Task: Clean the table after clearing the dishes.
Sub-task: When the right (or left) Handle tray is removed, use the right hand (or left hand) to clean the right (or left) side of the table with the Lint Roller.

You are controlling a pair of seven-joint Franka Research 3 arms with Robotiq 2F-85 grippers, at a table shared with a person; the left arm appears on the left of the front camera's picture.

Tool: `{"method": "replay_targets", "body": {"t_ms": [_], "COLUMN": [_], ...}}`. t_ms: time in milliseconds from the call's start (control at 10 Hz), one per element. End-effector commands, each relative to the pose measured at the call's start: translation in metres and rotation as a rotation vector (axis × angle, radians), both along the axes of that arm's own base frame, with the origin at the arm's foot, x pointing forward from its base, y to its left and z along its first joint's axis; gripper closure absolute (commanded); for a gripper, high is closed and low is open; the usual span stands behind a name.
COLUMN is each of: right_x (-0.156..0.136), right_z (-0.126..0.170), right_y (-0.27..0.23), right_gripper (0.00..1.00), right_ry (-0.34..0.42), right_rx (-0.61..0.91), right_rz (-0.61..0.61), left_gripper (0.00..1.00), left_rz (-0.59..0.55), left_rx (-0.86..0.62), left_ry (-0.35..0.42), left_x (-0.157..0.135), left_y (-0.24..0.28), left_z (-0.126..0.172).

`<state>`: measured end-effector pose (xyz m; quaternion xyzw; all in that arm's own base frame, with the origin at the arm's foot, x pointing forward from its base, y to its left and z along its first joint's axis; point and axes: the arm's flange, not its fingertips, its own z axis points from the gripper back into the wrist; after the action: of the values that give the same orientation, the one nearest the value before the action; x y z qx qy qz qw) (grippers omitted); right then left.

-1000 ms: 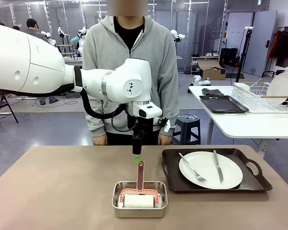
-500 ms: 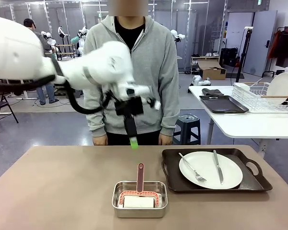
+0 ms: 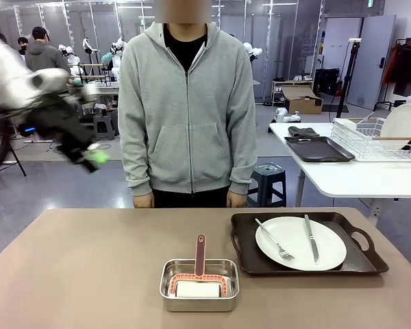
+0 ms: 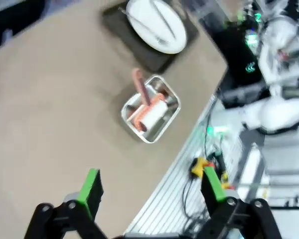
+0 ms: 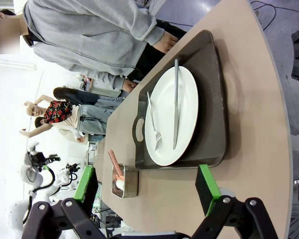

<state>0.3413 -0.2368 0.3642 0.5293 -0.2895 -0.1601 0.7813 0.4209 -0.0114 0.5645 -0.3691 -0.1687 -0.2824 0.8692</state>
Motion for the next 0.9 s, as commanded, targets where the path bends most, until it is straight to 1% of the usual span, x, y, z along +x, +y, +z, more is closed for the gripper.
{"method": "replay_targets", "body": {"t_ms": [0,100,200,300,400,500,600,700,800], "right_x": [-0.003,-0.003,-0.003,-0.003,-0.003,-0.003,-0.003,-0.003,-0.003], "right_z": [0.001,0.001,0.001,0.001,0.001,0.001,0.001,0.001,0.001], "right_y": [0.001,0.001,0.001,0.001,0.001,0.001,0.001,0.001,0.001], "right_gripper": [0.00,0.00,0.00,0.00,0.00,0.00,0.00,0.00,0.00], "right_ry": [-0.002,-0.002,-0.002,-0.002,-0.002,-0.002,-0.002,-0.002,-0.002], "right_rx": [-0.002,-0.002,-0.002,-0.002,-0.002,-0.002,-0.002,-0.002,-0.002], "right_rz": [0.006,0.006,0.006,0.006,0.006,0.006,0.006,0.006,0.006], "left_gripper": [0.00,0.00,0.00,0.00,0.00,0.00,0.00,0.00,0.00], "left_rz": [0.200,0.256,0.301,0.359,0.373,0.432,0.438,0.436,0.434], "left_rx": [-0.129,-0.166,-0.174,-0.204,-0.278,-0.245,-0.251,-0.239,-0.219], "left_ry": [-0.077,-0.057,-0.045,-0.058,-0.084,-0.075,-0.162,-0.179,-0.167], "left_x": [-0.046,-0.062,-0.071,-0.082,-0.089,-0.090,-0.085,-0.073,-0.061], "left_y": [0.076,0.114,0.147,0.186,0.220,0.249,0.266,0.273,0.273], "left_z": [-0.037,-0.053,-0.069,-0.082,-0.092,-0.101,-0.106,-0.112,-0.117]}}
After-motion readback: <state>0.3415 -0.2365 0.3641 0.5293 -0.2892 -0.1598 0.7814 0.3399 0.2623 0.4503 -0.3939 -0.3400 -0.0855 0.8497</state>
